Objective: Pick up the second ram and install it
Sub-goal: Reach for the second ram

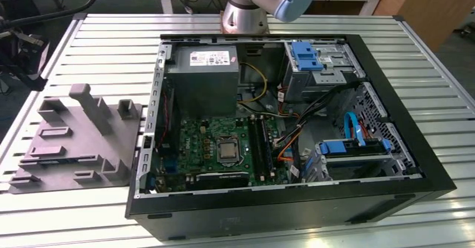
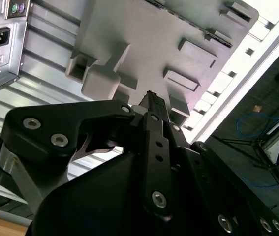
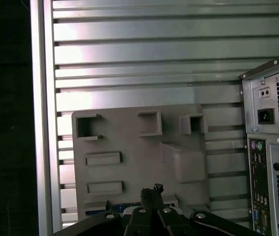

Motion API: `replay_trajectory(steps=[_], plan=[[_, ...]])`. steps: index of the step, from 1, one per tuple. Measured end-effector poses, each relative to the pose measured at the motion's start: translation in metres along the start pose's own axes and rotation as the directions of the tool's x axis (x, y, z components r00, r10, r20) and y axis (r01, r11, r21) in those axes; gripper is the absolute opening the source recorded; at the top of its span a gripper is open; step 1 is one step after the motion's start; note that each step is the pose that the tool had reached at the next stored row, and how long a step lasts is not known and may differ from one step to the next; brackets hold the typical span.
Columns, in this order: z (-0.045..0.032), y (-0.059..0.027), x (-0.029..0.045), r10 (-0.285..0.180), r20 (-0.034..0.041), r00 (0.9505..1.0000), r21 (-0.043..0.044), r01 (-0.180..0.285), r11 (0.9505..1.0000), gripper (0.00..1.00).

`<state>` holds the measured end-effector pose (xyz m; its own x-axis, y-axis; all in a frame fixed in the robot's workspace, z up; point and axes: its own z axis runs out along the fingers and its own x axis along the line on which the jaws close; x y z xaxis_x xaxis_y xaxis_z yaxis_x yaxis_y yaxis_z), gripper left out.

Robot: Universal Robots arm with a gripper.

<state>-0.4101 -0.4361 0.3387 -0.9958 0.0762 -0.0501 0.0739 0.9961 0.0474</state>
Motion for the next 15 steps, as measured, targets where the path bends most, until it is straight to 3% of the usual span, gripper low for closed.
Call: replay_trajectory(steps=[7,15], plan=[[0.0081,-0.0063,0.0082,0.000,-0.0001,1.0000,0.0000,0.000,1.0000,0.11],[0.0172,-0.0189,0.0120,0.000,-0.0001,1.0000,0.0000,0.000,1.0000,0.11]])
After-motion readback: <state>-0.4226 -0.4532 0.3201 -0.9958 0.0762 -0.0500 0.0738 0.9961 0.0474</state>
